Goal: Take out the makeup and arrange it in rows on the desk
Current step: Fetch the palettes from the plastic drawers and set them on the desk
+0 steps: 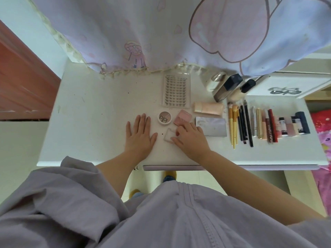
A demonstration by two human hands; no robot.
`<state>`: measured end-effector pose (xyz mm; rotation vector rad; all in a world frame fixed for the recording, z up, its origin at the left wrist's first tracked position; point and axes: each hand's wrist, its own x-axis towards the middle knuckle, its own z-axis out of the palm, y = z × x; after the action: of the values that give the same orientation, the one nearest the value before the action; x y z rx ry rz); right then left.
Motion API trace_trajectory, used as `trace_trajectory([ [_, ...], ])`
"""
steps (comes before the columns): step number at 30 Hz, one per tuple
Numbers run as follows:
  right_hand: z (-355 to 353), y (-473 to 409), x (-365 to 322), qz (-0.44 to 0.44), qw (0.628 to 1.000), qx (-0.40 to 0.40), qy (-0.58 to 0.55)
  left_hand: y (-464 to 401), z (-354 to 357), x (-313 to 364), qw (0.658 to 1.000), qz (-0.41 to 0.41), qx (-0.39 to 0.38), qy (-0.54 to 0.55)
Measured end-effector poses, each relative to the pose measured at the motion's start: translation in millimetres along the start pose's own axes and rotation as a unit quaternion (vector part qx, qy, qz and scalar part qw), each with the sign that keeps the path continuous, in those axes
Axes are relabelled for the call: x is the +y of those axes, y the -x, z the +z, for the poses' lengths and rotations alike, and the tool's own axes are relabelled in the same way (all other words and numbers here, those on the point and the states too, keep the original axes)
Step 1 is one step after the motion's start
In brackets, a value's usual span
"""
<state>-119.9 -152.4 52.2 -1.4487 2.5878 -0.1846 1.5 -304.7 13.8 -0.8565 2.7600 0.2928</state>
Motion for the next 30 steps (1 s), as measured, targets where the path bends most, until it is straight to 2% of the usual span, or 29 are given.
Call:
trace_trajectory([
  [6,-9.1,28.1,10.5,0.113,0.993,0.036,0.02,-2.8,-24.7,-14.2,0.998,0.05,-0.001,0.041],
  [9,-7.1,56.1,-4.4,0.209,0.976,0.055,0.019,-0.5,-40.2,-20.7,0.992,0.122,0.036,0.013],
  [13,1.9,101.9,-41.9,0.352,0.935,0.03,0.027,10.3,-53.8,-17.2,0.968,0.243,0.052,-0.034],
  [16,9.8,139.6,-75.5,0.427,0.904,0.019,0.004,35.1,-53.3,-5.2,0.941,0.326,0.067,-0.053],
  [22,29.2,234.8,-138.2,0.57,0.821,0.009,-0.029,103.9,-35.9,38.3,0.862,0.499,0.013,-0.087],
  [24,35.2,270.3,-157.4,0.615,0.787,0.013,-0.038,128.2,-29.7,56.0,0.835,0.541,0.017,-0.099],
  [30,58.5,377.4,-243.2,0.735,0.671,0.065,-0.075,222.4,8.7,90.6,0.742,0.652,-0.036,-0.15],
])
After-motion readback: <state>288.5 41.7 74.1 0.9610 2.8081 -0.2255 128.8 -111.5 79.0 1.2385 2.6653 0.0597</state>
